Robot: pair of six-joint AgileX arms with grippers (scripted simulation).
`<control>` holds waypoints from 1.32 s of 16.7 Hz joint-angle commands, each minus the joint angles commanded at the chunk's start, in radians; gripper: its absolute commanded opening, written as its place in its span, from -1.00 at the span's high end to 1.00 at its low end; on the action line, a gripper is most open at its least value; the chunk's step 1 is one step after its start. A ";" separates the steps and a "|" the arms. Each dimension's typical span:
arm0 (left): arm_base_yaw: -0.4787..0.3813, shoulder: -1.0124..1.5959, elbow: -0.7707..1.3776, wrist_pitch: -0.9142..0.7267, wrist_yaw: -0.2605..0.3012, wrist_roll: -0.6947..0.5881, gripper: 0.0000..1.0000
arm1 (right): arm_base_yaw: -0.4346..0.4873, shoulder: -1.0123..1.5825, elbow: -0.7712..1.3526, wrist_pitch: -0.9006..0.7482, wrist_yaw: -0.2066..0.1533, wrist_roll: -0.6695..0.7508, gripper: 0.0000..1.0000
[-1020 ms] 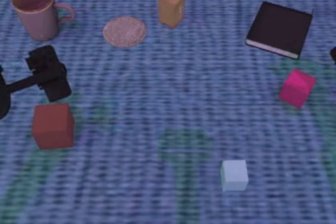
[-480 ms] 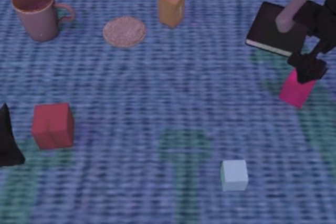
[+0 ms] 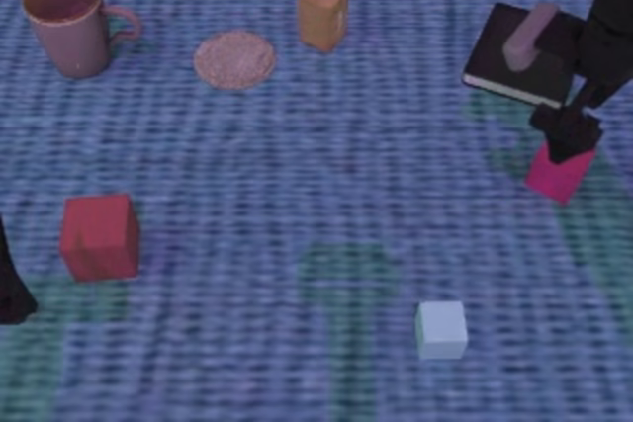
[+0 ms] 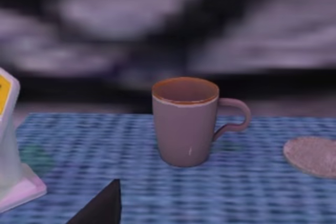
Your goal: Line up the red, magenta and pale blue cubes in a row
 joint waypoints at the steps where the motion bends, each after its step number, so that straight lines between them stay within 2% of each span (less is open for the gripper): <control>1: 0.000 0.000 0.000 0.000 0.000 0.000 -1.00 | -0.006 0.000 -0.001 0.001 0.000 0.000 -1.00; 4: 0.000 0.000 0.000 0.000 0.000 0.000 -1.00 | -0.002 0.012 -0.033 0.041 0.000 -0.001 -1.00; 10: 0.000 0.000 0.000 0.000 0.000 0.000 -1.00 | 0.001 0.085 -0.182 0.273 0.001 0.002 -1.00; 15: 0.000 0.000 0.000 0.000 0.000 0.000 -1.00 | 0.001 0.095 -0.200 0.296 0.001 0.002 -1.00; 22: 0.000 0.000 0.000 0.000 0.000 0.000 -1.00 | 0.001 0.095 -0.200 0.296 0.001 0.002 0.06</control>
